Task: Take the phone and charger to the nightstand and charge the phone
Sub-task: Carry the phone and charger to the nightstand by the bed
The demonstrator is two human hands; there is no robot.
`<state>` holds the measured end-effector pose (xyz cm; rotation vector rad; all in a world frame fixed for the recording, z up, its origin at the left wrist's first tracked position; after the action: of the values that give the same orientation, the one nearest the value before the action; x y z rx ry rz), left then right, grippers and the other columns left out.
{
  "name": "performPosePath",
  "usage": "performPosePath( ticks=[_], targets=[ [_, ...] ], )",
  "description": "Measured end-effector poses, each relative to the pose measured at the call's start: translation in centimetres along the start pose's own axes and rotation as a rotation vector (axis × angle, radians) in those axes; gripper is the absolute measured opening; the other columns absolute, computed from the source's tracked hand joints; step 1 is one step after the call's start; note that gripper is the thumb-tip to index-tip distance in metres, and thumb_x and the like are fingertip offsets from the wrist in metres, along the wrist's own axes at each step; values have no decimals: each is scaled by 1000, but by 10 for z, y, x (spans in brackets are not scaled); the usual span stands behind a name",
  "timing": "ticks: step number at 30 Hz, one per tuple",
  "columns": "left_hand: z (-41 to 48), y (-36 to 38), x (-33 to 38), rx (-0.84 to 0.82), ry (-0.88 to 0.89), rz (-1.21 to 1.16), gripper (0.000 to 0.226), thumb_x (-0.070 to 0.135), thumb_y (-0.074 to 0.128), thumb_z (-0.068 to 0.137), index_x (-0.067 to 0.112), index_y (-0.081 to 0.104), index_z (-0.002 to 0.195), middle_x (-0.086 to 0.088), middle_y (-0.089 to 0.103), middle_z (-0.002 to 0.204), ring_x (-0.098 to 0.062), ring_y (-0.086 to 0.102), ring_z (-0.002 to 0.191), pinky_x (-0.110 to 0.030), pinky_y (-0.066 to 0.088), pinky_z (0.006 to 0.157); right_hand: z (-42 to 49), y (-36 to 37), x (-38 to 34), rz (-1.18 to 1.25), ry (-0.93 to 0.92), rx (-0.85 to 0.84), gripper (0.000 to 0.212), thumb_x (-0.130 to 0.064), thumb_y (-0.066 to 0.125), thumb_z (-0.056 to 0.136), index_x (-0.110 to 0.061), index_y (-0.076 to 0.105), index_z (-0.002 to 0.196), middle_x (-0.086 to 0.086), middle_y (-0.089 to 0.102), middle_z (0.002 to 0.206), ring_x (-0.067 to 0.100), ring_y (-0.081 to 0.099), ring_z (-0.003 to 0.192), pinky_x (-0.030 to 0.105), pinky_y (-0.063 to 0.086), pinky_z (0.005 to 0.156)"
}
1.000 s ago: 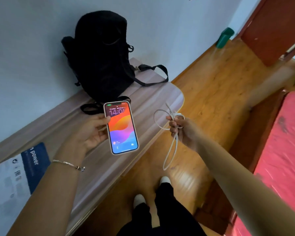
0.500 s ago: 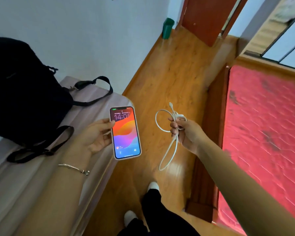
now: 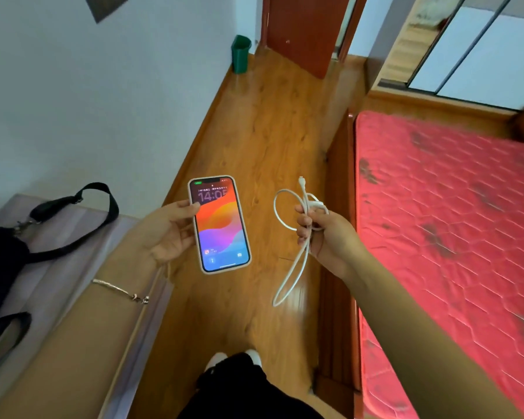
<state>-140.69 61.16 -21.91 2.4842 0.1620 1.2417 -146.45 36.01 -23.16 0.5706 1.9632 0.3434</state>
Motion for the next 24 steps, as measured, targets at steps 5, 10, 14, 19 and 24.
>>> performPosePath(
  ticks=[5, 10, 14, 19, 24],
  targets=[
    [42, 20, 24, 5, -2, 11, 22, 18, 57, 87, 12, 63, 108, -4, 74, 87, -17, 66, 87, -26, 59, 64, 34, -11, -20, 36, -2, 19, 25, -8, 33, 97, -7, 58, 94, -5, 47, 52, 9, 45, 42, 21, 43, 44],
    [97, 26, 45, -7, -66, 9, 30, 23, 62, 79, 13, 63, 107, -7, 73, 91, -20, 66, 92, -30, 60, 63, 90, -13, -42, 25, 22, 42, 25, -8, 33, 97, -7, 58, 92, -5, 47, 52, 9, 45, 42, 22, 43, 44],
    [153, 31, 82, 0, -45, 33, 26, 25, 62, 78, 16, 64, 102, -5, 74, 86, -20, 68, 88, -29, 60, 58, 148, -10, -72, 19, 16, 68, 24, -9, 34, 97, -9, 57, 90, -5, 47, 53, 10, 45, 44, 23, 42, 47],
    [231, 65, 139, -126, -37, 81, 16, 16, 45, 94, 16, 61, 94, 0, 73, 78, -12, 72, 70, -25, 57, 53, 214, -7, -125, 23, -13, 134, 24, -12, 34, 98, -10, 56, 90, -6, 47, 51, 9, 46, 44, 21, 43, 46],
    [298, 109, 175, -196, -46, 115, 21, 11, 37, 97, 15, 56, 91, -4, 62, 89, -18, 65, 75, -21, 56, 52, 262, -20, -169, 65, -78, 216, 25, -11, 35, 97, -10, 58, 88, -7, 46, 51, 9, 45, 44, 22, 42, 46]
  ],
)
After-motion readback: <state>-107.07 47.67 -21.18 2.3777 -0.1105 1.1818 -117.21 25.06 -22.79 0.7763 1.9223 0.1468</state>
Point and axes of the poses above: each hand's wrist, its own z-axis towards the middle knuckle, its own y-axis out of the palm, x = y × z, the point moved 1 cm from there along z, towards the middle knuckle
